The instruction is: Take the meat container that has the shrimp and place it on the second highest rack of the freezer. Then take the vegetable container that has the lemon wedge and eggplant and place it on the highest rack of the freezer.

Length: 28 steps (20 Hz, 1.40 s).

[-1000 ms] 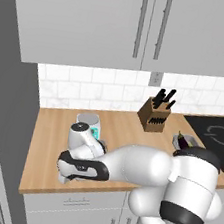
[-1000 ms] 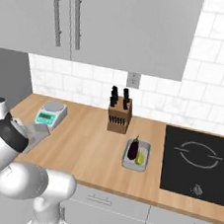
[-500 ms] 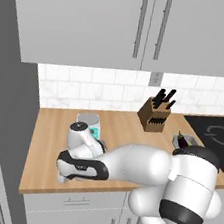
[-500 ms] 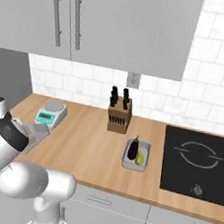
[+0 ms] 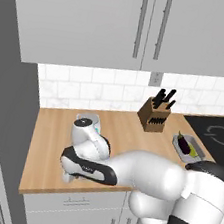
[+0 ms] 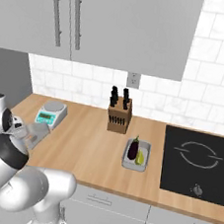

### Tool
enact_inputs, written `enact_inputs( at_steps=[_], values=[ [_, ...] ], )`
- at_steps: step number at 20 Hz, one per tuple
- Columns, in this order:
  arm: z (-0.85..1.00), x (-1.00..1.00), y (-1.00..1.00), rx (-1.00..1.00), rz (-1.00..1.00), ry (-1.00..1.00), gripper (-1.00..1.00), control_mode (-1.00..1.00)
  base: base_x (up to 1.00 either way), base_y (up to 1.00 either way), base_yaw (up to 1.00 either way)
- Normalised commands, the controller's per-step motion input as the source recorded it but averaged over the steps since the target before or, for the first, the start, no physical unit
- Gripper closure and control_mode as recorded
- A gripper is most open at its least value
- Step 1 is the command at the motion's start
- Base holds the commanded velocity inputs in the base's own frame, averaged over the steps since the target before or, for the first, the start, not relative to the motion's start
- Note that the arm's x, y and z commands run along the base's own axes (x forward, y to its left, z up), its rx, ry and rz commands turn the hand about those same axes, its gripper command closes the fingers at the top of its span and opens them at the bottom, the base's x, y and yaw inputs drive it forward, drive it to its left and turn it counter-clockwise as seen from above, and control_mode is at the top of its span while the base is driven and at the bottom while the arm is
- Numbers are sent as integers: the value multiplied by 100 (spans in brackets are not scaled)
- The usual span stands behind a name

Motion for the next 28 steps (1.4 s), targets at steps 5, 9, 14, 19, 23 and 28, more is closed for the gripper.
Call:
enact_inputs(
  at_steps=[5, 9, 14, 19, 23, 28],
  values=[
    [67, -16, -36, 0, 0, 0, 100, -100, 0, 0, 0],
    [75, -3, -55, 0, 0, 0, 100, -100, 0, 0, 0],
    [78, -2, -71, 4, 0, 1, 100, -100, 0, 0, 0],
    [75, -12, -80, 8, 0, 0, 100, -100, 0, 0, 0],
    [74, -17, -72, 8, 0, 0, 100, -100, 0, 0, 0],
    [66, -23, -55, 7, -10, 0, 100, -100, 0, 0, 0]
  ],
)
